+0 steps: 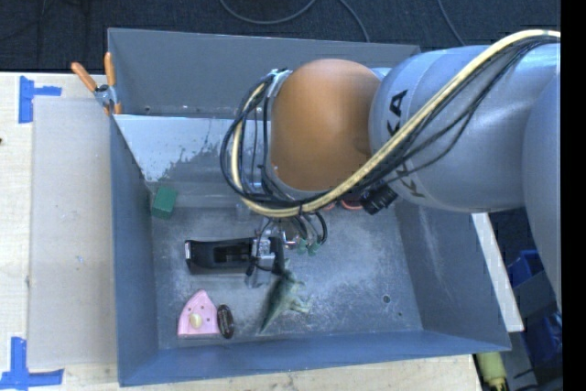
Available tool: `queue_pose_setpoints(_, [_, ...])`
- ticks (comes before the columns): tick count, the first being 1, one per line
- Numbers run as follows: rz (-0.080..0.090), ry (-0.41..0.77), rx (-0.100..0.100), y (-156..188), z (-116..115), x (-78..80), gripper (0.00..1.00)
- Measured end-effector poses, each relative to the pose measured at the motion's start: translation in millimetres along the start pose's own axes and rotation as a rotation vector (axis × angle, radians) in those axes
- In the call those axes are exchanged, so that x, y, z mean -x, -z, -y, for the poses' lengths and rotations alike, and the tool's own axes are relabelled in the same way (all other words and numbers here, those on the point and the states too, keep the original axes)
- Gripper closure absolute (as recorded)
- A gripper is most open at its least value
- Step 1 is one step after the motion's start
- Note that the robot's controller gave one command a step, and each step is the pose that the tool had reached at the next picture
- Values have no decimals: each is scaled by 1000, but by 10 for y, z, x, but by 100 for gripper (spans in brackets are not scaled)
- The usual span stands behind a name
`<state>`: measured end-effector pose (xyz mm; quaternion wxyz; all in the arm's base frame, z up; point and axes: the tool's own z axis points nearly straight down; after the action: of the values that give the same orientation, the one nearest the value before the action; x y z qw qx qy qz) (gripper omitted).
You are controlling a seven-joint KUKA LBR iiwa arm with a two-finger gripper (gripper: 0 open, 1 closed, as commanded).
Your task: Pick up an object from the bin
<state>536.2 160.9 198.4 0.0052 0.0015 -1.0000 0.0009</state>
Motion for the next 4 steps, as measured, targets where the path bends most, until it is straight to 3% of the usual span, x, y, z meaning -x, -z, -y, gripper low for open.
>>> queue_pose_setpoints(1, [4,-2,1,29,4,5,0])
queue_pose_setpoints(2, [5,139,1,-27,9,34,0])
queue_pose_setpoints(3, [10,259,1,-519,181,224,0])
queue_pose_setpoints(4, [4,185,0,-1018,288,353,0])
